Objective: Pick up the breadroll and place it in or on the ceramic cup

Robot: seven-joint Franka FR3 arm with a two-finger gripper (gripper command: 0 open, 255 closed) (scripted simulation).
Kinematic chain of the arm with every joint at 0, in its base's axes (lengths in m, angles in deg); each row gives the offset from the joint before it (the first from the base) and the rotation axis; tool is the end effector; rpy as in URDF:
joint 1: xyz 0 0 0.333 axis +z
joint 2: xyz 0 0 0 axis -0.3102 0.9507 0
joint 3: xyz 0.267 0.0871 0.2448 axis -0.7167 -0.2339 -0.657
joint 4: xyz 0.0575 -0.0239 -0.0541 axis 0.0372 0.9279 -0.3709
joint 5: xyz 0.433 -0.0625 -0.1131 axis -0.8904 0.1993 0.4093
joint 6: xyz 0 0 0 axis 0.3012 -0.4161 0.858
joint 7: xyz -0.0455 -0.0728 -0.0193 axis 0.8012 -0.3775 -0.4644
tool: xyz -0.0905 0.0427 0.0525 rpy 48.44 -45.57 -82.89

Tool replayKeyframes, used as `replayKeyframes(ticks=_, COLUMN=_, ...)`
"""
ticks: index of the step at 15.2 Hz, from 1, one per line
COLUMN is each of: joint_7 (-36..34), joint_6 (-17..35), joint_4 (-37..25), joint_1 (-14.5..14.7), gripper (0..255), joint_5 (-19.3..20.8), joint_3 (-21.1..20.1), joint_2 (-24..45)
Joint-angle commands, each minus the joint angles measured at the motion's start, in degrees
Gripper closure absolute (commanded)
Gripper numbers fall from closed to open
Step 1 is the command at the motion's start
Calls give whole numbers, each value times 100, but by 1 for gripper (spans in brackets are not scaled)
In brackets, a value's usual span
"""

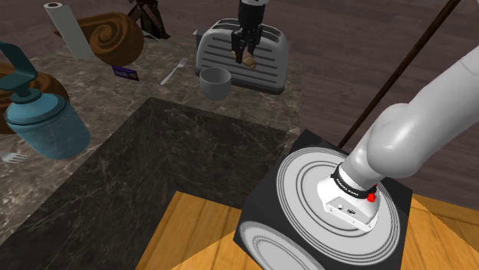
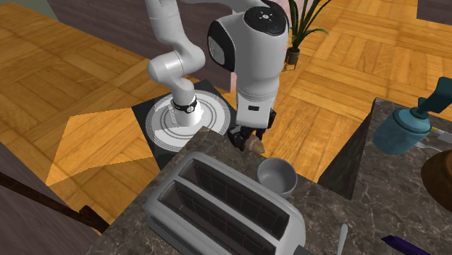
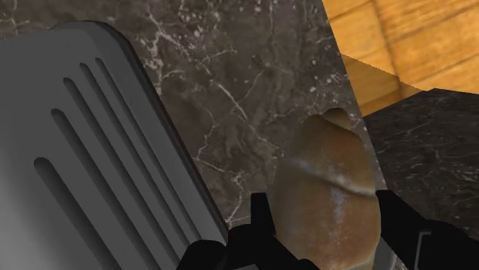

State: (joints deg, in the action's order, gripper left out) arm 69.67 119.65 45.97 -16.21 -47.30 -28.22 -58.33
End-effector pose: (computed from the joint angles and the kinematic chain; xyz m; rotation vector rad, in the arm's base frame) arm 0.5568 0.0070 0.5443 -3.1182 -0.0499 -0.0012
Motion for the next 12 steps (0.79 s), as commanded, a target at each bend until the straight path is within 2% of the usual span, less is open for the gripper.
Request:
replayKeyframes(ticks=1, joint_7=-69, joint_6=10, joint_4=-432, joint_1=32, gripper=255, joint_5=-15, joint_3=-39, joint_2=439)
replayKeyframes(ticks=5, joint_7=-212, joint_6=-194, joint_4=-1538, joint_1=101, gripper=255, joint_5=-22, joint_3=-110, joint_2=1339)
replayKeyframes(ticks=6, joint_7=-264, joint_6=-304, joint_4=-2005, joint_1=128, gripper=255, joint_5=-19, joint_3=-133, joint_2=1693)
replayKeyframes(ticks=12, joint_7=-255, joint_6=144, joint_4=-1605, joint_1=129, gripper=255, joint_5=-22, joint_3=-133, joint_2=1742)
